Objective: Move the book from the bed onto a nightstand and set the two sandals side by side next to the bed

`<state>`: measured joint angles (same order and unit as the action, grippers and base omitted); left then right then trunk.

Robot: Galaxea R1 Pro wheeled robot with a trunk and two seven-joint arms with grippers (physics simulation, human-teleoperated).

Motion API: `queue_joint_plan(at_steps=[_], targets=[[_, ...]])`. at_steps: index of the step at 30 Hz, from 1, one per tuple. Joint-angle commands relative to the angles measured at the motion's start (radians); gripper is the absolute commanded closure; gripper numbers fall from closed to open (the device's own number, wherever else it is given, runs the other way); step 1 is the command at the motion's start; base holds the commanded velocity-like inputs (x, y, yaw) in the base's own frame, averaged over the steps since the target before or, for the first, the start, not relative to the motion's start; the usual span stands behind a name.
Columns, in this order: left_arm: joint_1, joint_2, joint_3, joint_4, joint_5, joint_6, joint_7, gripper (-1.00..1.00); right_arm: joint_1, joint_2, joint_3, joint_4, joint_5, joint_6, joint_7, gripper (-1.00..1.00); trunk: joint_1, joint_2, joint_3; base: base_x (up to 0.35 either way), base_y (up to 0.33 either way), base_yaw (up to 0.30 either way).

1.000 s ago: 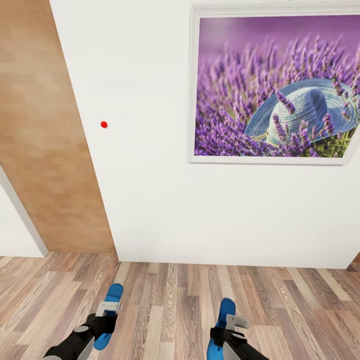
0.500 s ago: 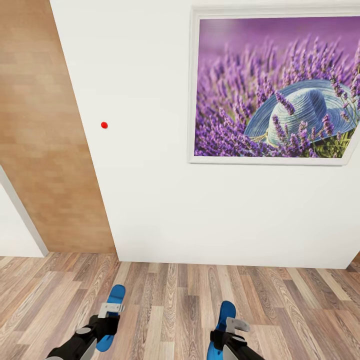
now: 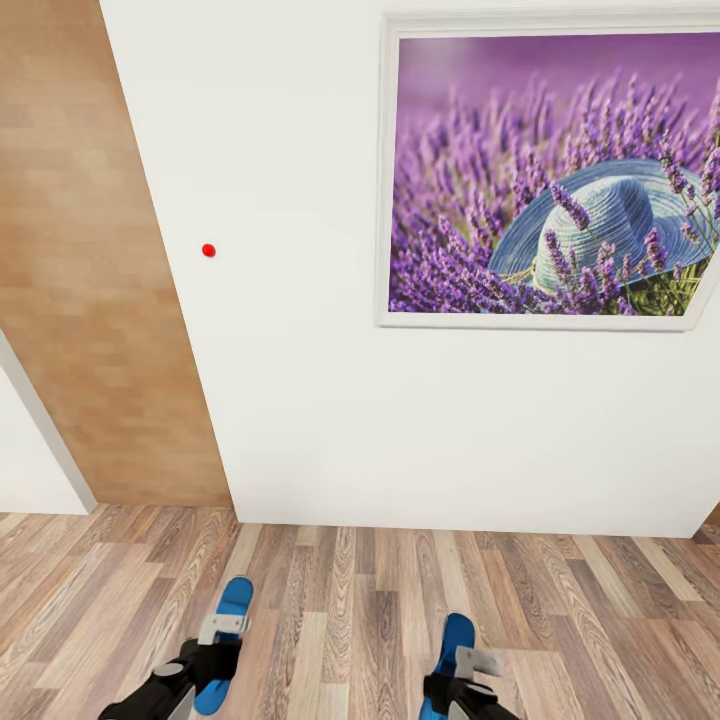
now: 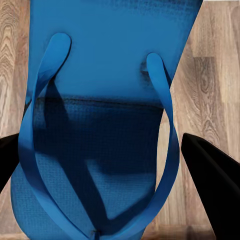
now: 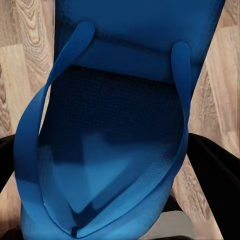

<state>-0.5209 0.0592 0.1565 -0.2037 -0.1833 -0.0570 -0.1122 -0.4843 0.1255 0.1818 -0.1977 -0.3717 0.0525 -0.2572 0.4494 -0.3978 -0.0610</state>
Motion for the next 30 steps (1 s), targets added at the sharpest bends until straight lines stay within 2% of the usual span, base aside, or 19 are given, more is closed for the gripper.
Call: queue_joint_plan(at_steps=[1,5,10,15,20,30], targets=[[0.000,0.000,0.009,0.006,-0.011,-0.004,-0.006,1.00,0.001,-0.001,0.009,0.004,-0.006,0.005,-0.007,1.00,0.001,-0.002,-0.002,0.000,0.000,0.000],[0.005,-0.001,0.009,0.032,-0.014,-0.002,-0.006,1.00,0.018,-0.002,0.009,0.040,-0.004,0.001,-0.007,1.00,0.001,-0.002,-0.002,0.000,0.000,0.000],[0.009,-0.002,0.009,0.094,-0.014,0.010,0.001,1.00,0.051,-0.002,0.009,0.060,-0.003,-0.045,-0.006,1.00,0.001,-0.002,-0.002,0.000,0.000,0.000],[0.018,-0.018,0.011,0.144,-0.010,0.016,0.045,1.00,0.065,-0.001,0.010,0.067,-0.004,-0.064,-0.005,1.00,0.001,-0.002,-0.002,0.000,0.000,0.000],[0.051,-0.029,0.014,0.160,-0.007,0.016,0.079,1.00,0.069,-0.001,0.010,0.099,-0.005,-0.071,-0.004,1.00,0.001,-0.002,-0.002,0.000,0.000,0.000],[0.070,-0.031,0.015,0.166,-0.005,0.012,0.090,1.00,0.102,-0.001,0.011,0.132,-0.005,-0.101,-0.004,1.00,0.001,-0.002,-0.002,0.000,0.000,0.000]])
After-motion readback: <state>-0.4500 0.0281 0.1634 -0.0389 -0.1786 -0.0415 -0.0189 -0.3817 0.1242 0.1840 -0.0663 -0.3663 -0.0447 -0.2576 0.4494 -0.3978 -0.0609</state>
